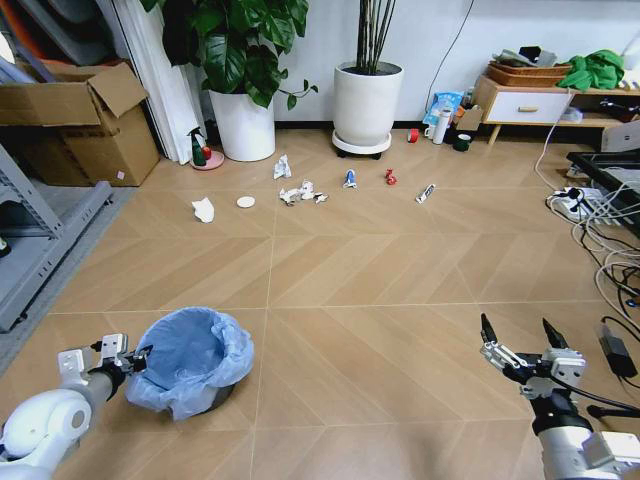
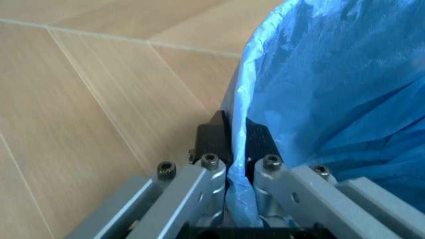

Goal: Pick up the trash bin and place the garbage on the floor into it.

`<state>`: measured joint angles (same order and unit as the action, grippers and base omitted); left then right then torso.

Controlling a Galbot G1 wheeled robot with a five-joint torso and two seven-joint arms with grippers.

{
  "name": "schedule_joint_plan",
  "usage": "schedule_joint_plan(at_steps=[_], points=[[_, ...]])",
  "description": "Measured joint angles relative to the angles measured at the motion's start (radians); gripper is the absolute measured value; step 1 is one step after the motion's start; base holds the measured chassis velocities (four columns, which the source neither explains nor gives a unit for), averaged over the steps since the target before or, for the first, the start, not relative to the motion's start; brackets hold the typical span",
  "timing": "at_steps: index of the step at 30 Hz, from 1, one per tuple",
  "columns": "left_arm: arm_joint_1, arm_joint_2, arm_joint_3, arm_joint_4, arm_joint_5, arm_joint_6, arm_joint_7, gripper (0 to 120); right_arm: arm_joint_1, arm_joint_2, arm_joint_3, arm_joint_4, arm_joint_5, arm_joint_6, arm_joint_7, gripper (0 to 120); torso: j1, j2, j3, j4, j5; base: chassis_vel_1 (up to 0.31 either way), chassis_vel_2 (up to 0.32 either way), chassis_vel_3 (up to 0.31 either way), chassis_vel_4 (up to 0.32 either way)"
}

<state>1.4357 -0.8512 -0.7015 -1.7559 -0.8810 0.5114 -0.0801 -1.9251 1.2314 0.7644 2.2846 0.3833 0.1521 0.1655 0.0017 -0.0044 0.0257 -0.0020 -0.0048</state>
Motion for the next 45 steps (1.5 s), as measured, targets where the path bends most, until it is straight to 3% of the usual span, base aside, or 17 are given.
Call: schedule_joint_plan(at_steps=[4,12,16,28,45], points=[[0.056,-0.044,-0.145,-0.133,-0.025,-0.013,-0.013,0,0.002,-0.007,-0.005,-0.021,-0.037,0.023,0.022,100,0.0,0.0,0.0,-0.0002,0.0003,0.0,0.0,0.0,0.0],[0.151,-0.094,-0.315,-0.23,0.002,-0.075,0.018,0,0.016,-0.036,-0.01,-0.056,-0.022,0.027,0.02,100,0.0,0.0,0.0,0.0001,0.0003,0.0,0.0,0.0,0.0],[0.168,-0.101,-0.359,-0.266,0.0,-0.078,0.016,0,0.027,-0.052,-0.01,-0.06,0.003,0.026,0.001,100,0.0,0.0,0.0,0.0002,0.0002,0.0,0.0,0.0,0.0],[0.172,-0.119,-0.369,-0.302,-0.011,-0.073,-0.002,0,0.033,-0.064,0.002,-0.075,0.021,0.029,-0.017,100,0.0,0.0,0.0,-0.0001,0.0004,0.006,0.019,-0.003,-0.02],[0.18,-0.127,-0.349,-0.298,0.007,-0.074,0.0,0,0.024,-0.049,0.004,-0.08,0.016,0.057,-0.03,100,0.0,0.0,0.0,0.0,0.0002,0.073,0.239,-0.074,-0.225]])
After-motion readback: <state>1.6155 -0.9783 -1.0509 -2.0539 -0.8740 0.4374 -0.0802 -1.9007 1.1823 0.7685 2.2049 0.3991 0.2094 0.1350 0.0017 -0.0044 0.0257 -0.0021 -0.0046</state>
